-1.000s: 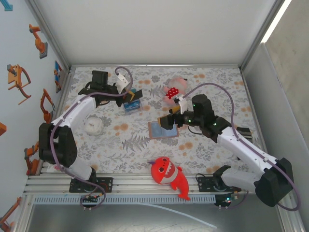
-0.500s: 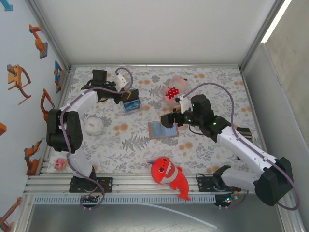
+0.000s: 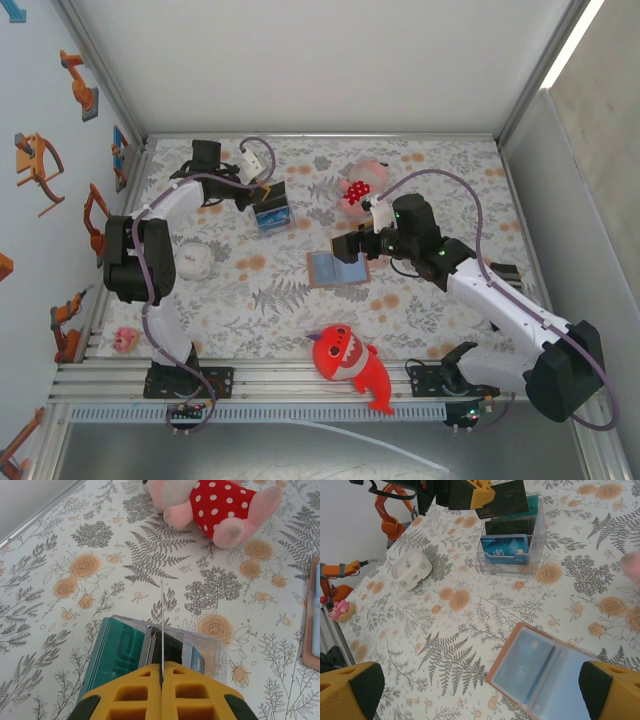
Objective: Take the credit cards out of the card holder
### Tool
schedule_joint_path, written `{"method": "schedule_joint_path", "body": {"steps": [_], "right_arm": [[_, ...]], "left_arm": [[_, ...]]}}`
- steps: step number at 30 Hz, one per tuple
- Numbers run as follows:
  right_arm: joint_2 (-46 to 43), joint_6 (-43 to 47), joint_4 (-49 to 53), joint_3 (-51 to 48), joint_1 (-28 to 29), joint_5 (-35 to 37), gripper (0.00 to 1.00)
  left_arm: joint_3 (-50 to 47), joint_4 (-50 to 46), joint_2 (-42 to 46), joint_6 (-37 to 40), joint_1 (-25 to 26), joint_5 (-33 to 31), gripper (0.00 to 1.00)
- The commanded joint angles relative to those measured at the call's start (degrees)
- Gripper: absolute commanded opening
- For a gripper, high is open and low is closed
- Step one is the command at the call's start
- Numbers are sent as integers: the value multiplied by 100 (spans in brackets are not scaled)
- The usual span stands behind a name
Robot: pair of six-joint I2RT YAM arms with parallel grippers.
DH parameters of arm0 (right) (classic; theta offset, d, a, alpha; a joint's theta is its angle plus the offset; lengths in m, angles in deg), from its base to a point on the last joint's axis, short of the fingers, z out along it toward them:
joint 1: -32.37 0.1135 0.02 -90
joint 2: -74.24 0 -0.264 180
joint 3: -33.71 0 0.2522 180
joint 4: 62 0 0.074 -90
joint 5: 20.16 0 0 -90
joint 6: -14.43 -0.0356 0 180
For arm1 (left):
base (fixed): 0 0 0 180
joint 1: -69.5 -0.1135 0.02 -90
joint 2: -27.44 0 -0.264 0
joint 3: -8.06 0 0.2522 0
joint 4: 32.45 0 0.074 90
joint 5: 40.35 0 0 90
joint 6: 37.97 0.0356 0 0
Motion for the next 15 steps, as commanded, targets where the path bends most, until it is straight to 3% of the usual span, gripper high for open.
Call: {"method": "schedule_joint_path", "body": {"steps": [1,15], "right_arm": [[34,22,26,210,13,108,99],[71,40,16,213,12,81,99]], "left_arm": [[190,-245,-170,244,-44,199,0],[379,-465,-459,380,-68,206,0]]}}
